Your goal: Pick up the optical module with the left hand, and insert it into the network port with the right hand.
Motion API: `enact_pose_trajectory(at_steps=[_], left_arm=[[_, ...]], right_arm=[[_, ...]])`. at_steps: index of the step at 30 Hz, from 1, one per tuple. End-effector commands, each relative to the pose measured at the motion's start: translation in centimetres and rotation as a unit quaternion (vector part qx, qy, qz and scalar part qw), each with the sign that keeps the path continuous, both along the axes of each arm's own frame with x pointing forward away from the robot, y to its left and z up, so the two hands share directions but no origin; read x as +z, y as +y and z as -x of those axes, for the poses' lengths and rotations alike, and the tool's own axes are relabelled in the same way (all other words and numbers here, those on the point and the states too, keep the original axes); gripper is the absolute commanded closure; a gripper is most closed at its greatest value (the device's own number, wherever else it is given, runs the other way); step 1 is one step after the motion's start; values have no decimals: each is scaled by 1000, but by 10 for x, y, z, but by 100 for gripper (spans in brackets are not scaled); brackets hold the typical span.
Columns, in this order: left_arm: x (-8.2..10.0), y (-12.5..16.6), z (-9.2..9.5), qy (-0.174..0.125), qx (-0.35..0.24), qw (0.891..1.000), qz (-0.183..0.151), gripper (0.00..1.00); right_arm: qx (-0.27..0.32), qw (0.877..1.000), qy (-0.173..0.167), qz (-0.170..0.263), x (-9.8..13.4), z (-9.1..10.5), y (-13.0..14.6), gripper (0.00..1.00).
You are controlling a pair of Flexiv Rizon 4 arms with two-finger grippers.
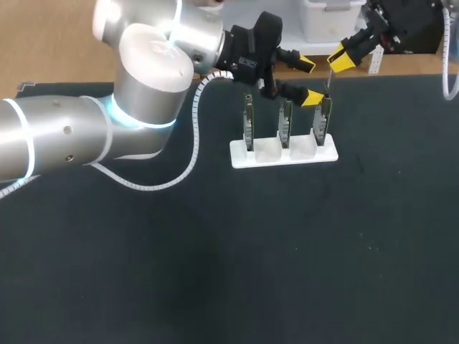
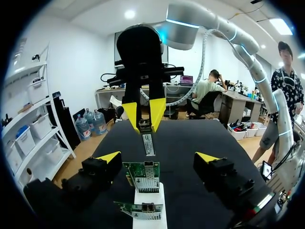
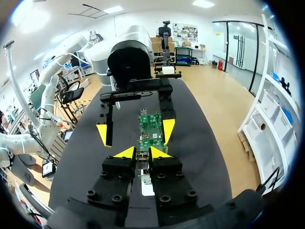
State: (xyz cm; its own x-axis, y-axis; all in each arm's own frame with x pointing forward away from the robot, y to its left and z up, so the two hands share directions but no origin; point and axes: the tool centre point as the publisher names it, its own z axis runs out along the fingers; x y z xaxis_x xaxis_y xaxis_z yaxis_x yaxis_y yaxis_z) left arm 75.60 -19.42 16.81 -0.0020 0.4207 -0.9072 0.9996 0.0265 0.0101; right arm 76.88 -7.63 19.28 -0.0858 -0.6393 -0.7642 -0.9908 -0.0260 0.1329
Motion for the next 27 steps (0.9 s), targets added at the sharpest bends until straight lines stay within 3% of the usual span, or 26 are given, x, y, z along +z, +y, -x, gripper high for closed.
enact_pose_trajectory(at_steps=[1, 27], left_arm=[[1, -3, -4, 4, -1, 1000, -7, 0], [-1, -8, -8, 24, 4, 999, -22, 0]], right_arm=[[2, 1000, 2, 1, 0, -2, 1, 100], [11, 1000, 4, 3, 0, -4, -2, 100]])
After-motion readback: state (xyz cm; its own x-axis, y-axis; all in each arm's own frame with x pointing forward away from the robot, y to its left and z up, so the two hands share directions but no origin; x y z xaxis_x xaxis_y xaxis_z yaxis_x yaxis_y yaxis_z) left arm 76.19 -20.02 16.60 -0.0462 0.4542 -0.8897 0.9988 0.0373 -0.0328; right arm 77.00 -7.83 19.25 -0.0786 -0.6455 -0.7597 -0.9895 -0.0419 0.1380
